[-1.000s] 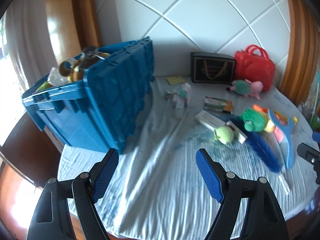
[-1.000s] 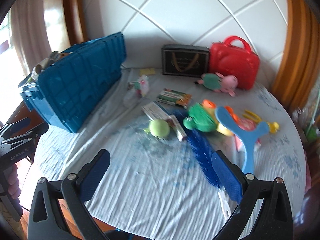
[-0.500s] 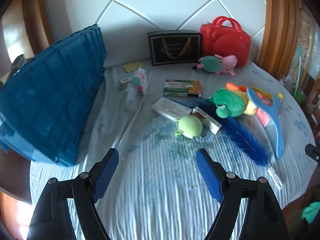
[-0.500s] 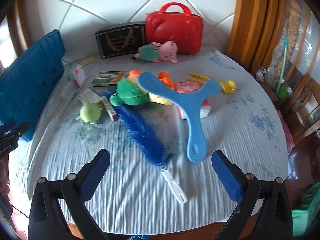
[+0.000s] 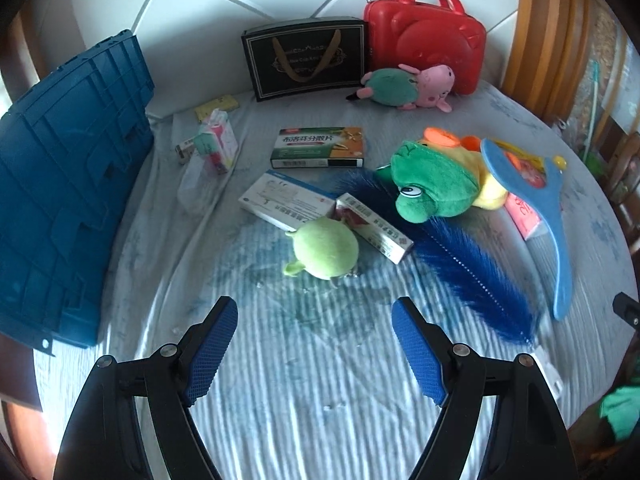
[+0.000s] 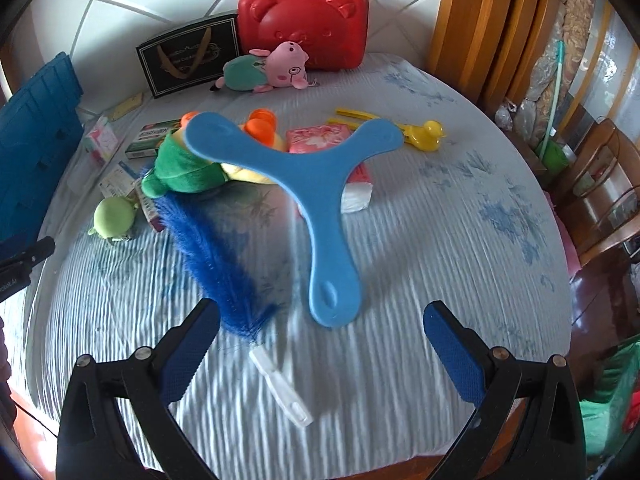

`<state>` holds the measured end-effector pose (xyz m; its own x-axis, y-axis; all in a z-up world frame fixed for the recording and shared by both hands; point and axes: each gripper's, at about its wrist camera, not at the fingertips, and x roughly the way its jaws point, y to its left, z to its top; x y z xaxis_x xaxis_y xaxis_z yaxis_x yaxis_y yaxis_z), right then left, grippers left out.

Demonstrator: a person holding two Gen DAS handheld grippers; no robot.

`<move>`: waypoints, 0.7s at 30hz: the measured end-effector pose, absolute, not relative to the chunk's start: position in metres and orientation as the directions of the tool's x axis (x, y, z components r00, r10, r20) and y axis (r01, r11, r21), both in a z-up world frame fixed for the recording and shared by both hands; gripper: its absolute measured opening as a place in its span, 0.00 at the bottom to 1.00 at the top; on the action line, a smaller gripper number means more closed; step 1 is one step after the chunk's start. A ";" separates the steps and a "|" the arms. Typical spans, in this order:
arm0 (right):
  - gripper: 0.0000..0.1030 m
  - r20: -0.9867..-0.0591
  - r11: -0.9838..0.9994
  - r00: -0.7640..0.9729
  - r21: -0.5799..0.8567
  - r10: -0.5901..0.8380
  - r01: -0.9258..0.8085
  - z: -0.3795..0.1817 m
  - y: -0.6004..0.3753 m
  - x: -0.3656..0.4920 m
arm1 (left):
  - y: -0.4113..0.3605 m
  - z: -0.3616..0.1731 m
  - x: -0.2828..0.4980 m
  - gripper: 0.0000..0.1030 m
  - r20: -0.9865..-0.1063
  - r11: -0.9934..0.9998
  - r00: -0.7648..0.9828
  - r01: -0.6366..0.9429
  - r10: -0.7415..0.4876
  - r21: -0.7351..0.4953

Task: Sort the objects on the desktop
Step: 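Close the left tool on the blue brush handle while the right tool reaches the blue boomerang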

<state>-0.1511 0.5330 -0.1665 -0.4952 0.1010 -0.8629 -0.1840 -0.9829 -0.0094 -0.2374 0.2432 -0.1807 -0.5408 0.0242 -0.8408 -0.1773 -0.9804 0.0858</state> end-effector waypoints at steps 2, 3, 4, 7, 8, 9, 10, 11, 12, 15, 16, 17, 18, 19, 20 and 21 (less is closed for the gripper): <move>1.00 -0.862 -0.989 -0.501 0.003 0.073 -0.148 -0.171 0.549 -0.164 | 0.257 -0.183 -0.239 0.78 -0.837 -0.985 -0.547 -0.150 0.008 0.089; 1.00 -0.862 -0.992 -0.503 0.008 0.058 -0.127 -0.173 0.558 -0.172 | 0.266 -0.187 -0.240 0.78 -0.839 -0.989 -0.544 -0.122 -0.008 0.089; 1.00 -0.862 -0.994 -0.505 0.017 0.038 -0.104 -0.176 0.565 -0.179 | 0.275 -0.190 -0.240 0.78 -0.841 -0.992 -0.540 -0.092 -0.024 0.088; 1.00 -0.873 -0.999 -0.486 0.040 -0.040 0.009 -0.188 0.585 -0.205 | 0.300 -0.202 -0.241 0.78 -0.853 -0.997 -0.518 -0.005 -0.067 0.081; 1.00 -0.877 -0.998 -0.478 0.041 -0.054 0.038 -0.191 0.589 -0.211 | 0.308 -0.207 -0.241 0.78 -0.860 -0.997 -0.506 0.011 -0.066 0.070; 1.00 -0.882 -0.997 -0.466 0.048 -0.073 0.066 -0.195 0.596 -0.216 | 0.316 -0.212 -0.241 0.78 -0.867 -0.997 -0.492 0.030 -0.075 0.069; 1.00 -0.887 -0.994 -0.452 0.060 -0.095 0.090 -0.199 0.602 -0.221 | 0.326 -0.217 -0.241 0.78 -0.875 -0.996 -0.477 0.050 -0.086 0.071; 1.00 -0.892 -0.991 -0.439 0.069 -0.111 0.111 -0.203 0.607 -0.224 | 0.334 -0.222 -0.241 0.78 -0.879 -0.995 -0.467 0.072 -0.096 0.070; 1.00 -0.896 -0.988 -0.426 0.075 -0.125 0.132 -0.206 0.611 -0.227 | 0.343 -0.226 -0.242 0.78 -0.885 -0.995 -0.457 0.085 -0.091 0.058; 1.00 -0.903 -0.983 -0.404 0.082 -0.143 0.163 -0.214 0.622 -0.235 | 0.366 -0.240 -0.247 0.78 -0.895 -0.992 -0.437 0.117 -0.086 0.038; 1.00 -0.904 -0.982 -0.401 0.087 -0.149 0.170 -0.216 0.624 -0.238 | 0.373 -0.245 -0.250 0.78 -0.896 -0.990 -0.434 0.133 -0.097 0.043; 1.00 -0.903 -0.980 -0.400 0.089 -0.153 0.175 -0.219 0.624 -0.242 | 0.380 -0.251 -0.253 0.78 -0.896 -0.988 -0.430 0.144 -0.106 0.048; 1.00 -0.903 -0.979 -0.400 0.091 -0.157 0.180 -0.221 0.624 -0.245 | 0.385 -0.257 -0.255 0.78 -0.900 -0.986 -0.420 0.154 -0.119 0.058; 1.00 -0.901 -0.979 -0.401 0.098 -0.164 0.179 -0.224 0.624 -0.248 | 0.390 -0.263 -0.257 0.78 -0.903 -0.984 -0.409 0.165 -0.133 0.070; 1.00 -0.899 -0.978 -0.404 0.104 -0.170 0.179 -0.227 0.621 -0.251 | 0.394 -0.270 -0.258 0.78 -0.907 -0.982 -0.396 0.174 -0.140 0.075; 1.00 -0.897 -0.977 -0.407 0.109 -0.175 0.181 -0.230 0.618 -0.252 | 0.397 -0.276 -0.257 0.78 -0.910 -0.980 -0.387 0.184 -0.147 0.080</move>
